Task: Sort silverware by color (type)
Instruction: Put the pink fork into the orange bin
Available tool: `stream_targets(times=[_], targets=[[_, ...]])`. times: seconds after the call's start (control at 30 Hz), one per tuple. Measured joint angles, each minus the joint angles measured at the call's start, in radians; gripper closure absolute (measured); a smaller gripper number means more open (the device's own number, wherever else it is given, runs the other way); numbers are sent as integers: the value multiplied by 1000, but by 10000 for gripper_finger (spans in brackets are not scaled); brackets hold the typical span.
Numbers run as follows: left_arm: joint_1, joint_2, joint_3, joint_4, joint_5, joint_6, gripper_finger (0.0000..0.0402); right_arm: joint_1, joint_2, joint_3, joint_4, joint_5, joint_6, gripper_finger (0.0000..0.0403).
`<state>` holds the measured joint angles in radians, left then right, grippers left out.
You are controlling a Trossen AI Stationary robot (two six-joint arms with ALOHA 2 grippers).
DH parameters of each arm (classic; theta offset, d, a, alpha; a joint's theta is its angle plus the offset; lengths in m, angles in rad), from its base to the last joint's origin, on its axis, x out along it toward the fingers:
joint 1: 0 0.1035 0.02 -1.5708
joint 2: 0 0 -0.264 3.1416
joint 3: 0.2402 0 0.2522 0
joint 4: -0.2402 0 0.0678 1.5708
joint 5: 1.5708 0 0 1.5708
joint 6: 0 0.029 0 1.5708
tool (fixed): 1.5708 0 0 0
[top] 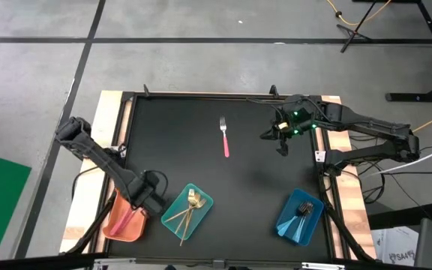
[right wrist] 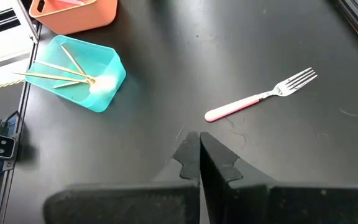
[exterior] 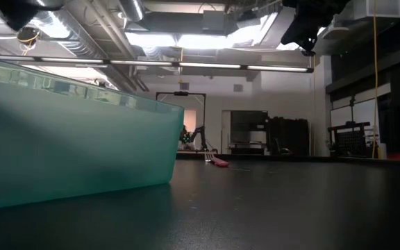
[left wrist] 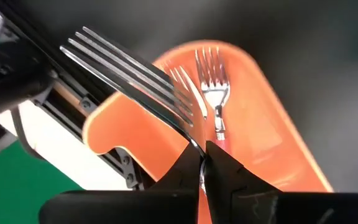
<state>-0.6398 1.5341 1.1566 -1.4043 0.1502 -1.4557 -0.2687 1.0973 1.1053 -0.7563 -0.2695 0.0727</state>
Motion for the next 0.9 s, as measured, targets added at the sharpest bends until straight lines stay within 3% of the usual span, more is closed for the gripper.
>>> stream_targets(times=[0.37,0.8,0.9], targets=[[-108,2,-84,99,24,-64,381,0,0,0,-1,0,0,403],[-108,2,-103,95,47,-142,325,0,0,0,-1,0,0,403],[-95,3,-63,67,66,-164,320,1,-13,0,-8,-47,0,403]])
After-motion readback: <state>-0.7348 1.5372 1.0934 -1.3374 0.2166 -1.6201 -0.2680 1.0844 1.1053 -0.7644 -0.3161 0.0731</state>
